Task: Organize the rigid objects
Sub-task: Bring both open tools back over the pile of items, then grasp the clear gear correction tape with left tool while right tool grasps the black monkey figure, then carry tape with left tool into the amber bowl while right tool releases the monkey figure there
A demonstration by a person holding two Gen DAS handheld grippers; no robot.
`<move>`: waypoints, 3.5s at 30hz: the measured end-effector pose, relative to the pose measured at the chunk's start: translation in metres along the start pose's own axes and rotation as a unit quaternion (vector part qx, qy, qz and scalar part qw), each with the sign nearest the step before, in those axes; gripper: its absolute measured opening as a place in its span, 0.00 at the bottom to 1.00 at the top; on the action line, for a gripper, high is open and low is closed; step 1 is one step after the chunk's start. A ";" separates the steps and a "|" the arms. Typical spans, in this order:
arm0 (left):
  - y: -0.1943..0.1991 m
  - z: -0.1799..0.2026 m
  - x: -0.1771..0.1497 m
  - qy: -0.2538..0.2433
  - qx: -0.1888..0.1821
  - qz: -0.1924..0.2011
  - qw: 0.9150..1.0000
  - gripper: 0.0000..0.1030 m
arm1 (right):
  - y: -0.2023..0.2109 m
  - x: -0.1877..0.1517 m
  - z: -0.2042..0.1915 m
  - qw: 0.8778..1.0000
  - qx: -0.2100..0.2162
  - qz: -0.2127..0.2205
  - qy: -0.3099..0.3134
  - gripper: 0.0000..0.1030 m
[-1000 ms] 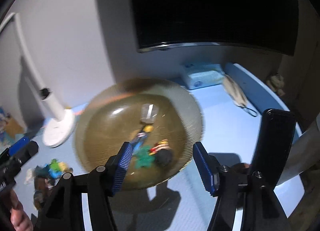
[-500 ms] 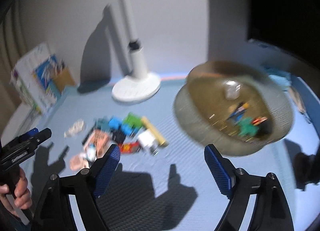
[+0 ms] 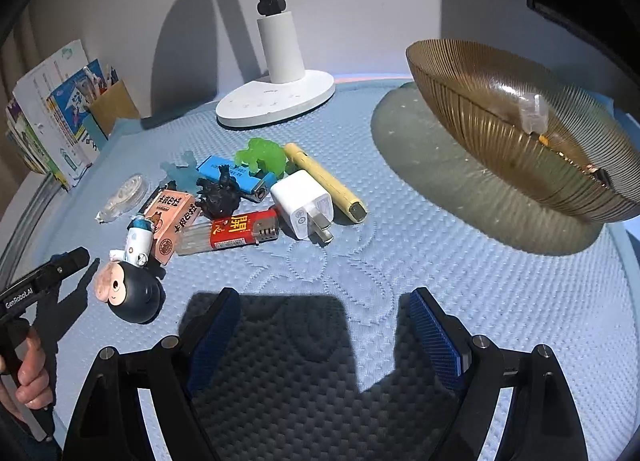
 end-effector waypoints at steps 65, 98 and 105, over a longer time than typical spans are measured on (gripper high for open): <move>-0.039 0.033 0.051 -0.200 -0.033 -0.022 0.979 0.31 | 0.003 -0.013 -0.107 0.994 0.103 -0.034 0.031 0.41; 0.033 0.143 -0.020 -0.210 -0.141 -0.021 0.967 0.31 | 0.041 -0.044 0.007 0.994 0.042 -0.073 -0.070 0.65; 0.028 0.162 -0.025 -0.215 -0.145 -0.029 0.965 0.31 | 0.043 -0.035 0.028 0.980 0.084 -0.065 -0.169 0.52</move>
Point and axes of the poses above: each gripper's, at about its wrist camera, not at the fingertips, and y roughly against the way its jaws point, z to its right, x to its top, the point moved 9 cm from there along -y, roughly the way its jaws point, and after that the axes turned 6 degrees about -y, right-handed, at the moved point
